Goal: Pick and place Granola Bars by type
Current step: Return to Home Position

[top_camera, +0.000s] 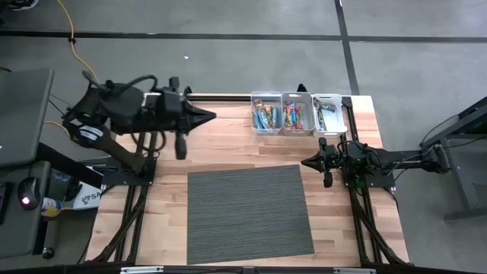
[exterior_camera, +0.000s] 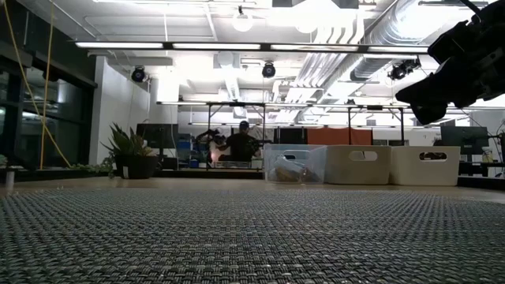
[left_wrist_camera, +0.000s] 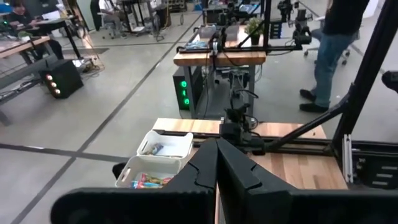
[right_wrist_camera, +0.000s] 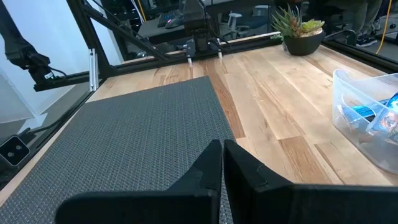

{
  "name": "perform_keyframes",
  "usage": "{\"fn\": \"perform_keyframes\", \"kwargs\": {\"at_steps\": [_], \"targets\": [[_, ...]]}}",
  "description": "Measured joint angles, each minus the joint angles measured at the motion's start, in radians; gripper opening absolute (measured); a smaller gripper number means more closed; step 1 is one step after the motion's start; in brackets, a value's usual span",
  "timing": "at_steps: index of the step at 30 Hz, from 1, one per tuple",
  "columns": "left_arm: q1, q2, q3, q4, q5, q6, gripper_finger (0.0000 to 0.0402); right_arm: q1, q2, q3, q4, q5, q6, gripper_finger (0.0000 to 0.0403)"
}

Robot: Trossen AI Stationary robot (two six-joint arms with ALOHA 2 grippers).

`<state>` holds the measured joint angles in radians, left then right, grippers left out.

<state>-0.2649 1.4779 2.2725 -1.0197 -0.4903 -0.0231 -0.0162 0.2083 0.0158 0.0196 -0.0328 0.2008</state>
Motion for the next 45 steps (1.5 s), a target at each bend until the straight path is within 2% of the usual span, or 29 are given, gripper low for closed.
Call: {"fn": "perform_keyframes", "kwargs": {"at_steps": [3, 6, 19, 24, 28, 32, 34, 39, 42, 45], "targets": [[0.000, -0.089, -0.113, 0.061, 0.006, 0.000, 0.0000, 0.000, 0.000, 0.000, 0.000, 0.000, 0.000, 0.0000], [0.000, -0.208, -0.286, 0.180, 0.038, 0.000, 0.0000, 0.000, 0.000, 0.000, 0.000, 0.000, 0.000, 0.0000], [0.000, -0.869, -1.303, 0.895, 0.084, -0.018, 0.0000, 0.000, 0.000, 0.000, 0.001, 0.000, 0.000, 0.0000], [0.001, -1.135, -1.635, 1.112, 0.091, -0.054, 0.0000, 0.000, 0.000, 0.000, 0.001, 0.000, 0.000, 0.0000], [0.001, -1.326, -1.848, 1.231, 0.092, -0.064, 0.0000, 0.000, 0.000, 0.000, 0.001, 0.000, 0.000, 0.0000], [0.003, -1.480, -1.998, 1.329, 0.121, -0.060, 0.0000, 0.000, 0.000, 0.000, 0.001, 0.000, 0.000, 0.0000], [0.003, -1.471, -2.038, 1.404, 0.132, -0.051, 0.0000, 0.000, -0.001, 0.000, 0.001, -0.001, 0.000, 0.0000], [0.002, -1.455, -2.058, 1.407, 0.253, -0.040, 0.0000, 0.000, 0.004, 0.000, 0.001, -0.001, 0.000, 0.0000], [0.003, -1.459, -2.058, 1.365, 0.355, -0.040, 0.0000, 0.000, 0.008, 0.000, 0.001, -0.001, 0.000, 0.0000], [0.002, -1.471, -2.059, 1.283, 0.389, -0.045, 0.0000, 0.000, 0.008, 0.000, 0.001, -0.001, 0.000, 0.0000]]}}
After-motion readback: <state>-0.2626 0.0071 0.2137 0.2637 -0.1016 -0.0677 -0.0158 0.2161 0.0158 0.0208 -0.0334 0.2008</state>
